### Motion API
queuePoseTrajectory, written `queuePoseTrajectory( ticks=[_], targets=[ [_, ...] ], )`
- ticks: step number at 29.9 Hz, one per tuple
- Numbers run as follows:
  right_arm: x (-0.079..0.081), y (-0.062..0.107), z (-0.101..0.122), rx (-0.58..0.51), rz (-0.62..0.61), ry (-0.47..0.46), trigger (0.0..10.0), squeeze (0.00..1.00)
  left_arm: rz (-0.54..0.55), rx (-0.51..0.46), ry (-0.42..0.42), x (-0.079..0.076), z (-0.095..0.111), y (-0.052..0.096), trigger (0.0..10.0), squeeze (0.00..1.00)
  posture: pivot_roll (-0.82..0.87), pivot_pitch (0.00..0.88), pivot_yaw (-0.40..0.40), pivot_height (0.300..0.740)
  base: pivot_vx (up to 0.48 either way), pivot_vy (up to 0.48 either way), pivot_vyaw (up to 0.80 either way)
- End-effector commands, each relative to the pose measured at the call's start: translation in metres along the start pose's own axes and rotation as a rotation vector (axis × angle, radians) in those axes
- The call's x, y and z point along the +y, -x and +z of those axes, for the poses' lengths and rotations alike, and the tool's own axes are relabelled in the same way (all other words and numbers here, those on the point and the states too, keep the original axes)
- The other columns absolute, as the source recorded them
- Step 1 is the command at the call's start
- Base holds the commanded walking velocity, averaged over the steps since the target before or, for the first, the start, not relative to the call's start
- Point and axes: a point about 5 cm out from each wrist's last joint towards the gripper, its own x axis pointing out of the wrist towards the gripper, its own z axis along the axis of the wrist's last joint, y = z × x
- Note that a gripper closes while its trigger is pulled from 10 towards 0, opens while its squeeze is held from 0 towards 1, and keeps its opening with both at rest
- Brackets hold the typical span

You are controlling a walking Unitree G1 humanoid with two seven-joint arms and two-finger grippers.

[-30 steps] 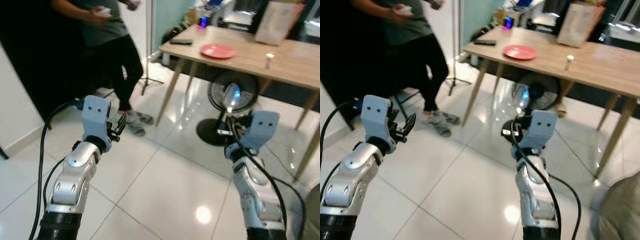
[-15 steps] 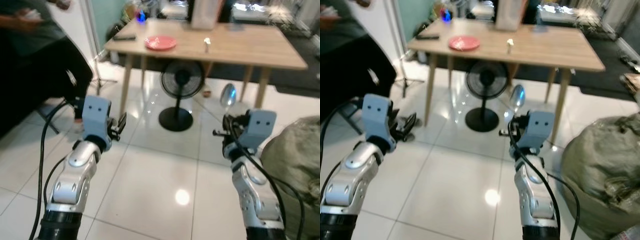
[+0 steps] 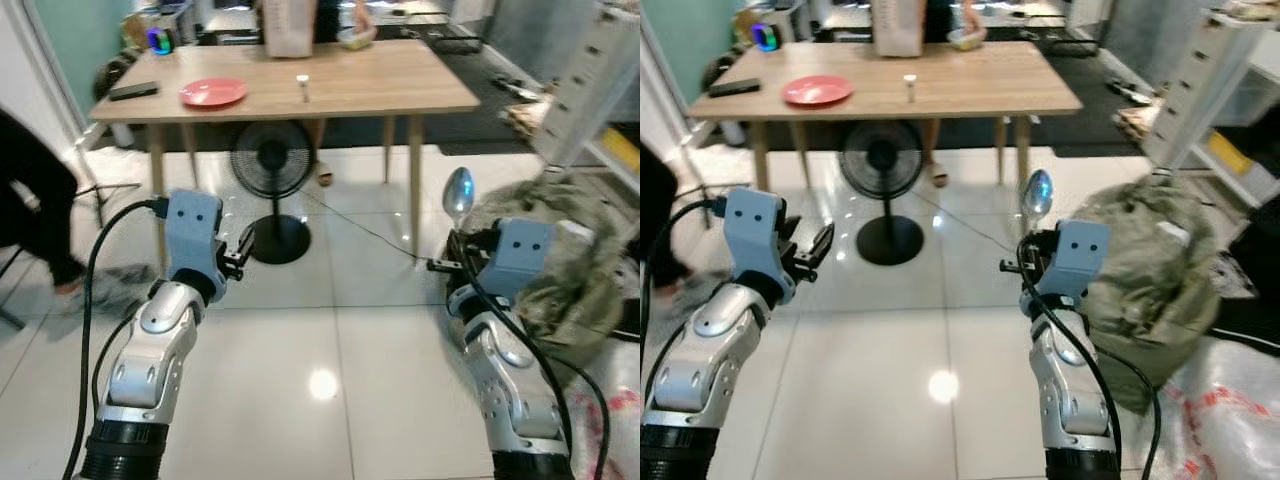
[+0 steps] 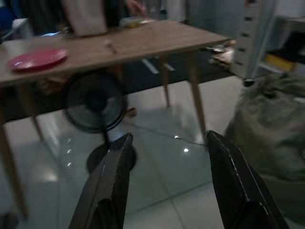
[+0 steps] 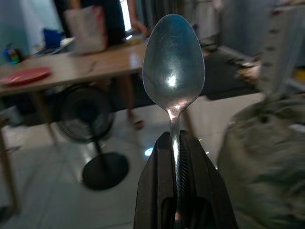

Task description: Setting the table

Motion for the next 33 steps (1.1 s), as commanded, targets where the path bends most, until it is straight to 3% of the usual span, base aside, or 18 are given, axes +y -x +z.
queuePoseTrajectory(
  ticks=[1, 9, 14, 33],
  targets=[
    [0.002, 0.001, -0.004, 0.013, 0.000, -0.005, 10.0, 0.00, 0.021, 0.020, -0.019, 0.004, -0.006, 0.002, 10.0, 0.00, -0.01, 0.000, 0.082, 0.740, 0.000, 0.000, -0.80],
    [0.006, -0.002, -0.002, -0.006, 0.025, -0.003, 10.0, 0.00, 0.119, -0.010, -0.097, 0.010, -0.004, -0.001, 10.0, 0.00, -0.01, 0.000, 0.084, 0.740, 0.000, 0.000, -0.23],
    [0.011, -0.004, 0.000, -0.022, 0.049, -0.019, 10.0, 0.00, 0.172, -0.027, -0.110, 0.016, -0.001, -0.004, 10.0, 0.00, 0.00, 0.000, 0.086, 0.740, 0.464, 0.000, 0.00],
    [0.011, -0.004, -0.001, -0.034, 0.049, -0.032, 10.0, 0.00, 0.180, -0.037, -0.103, 0.017, -0.001, -0.006, 10.0, 0.00, 0.01, 0.000, 0.091, 0.740, 0.480, 0.000, 0.00]
  ],
)
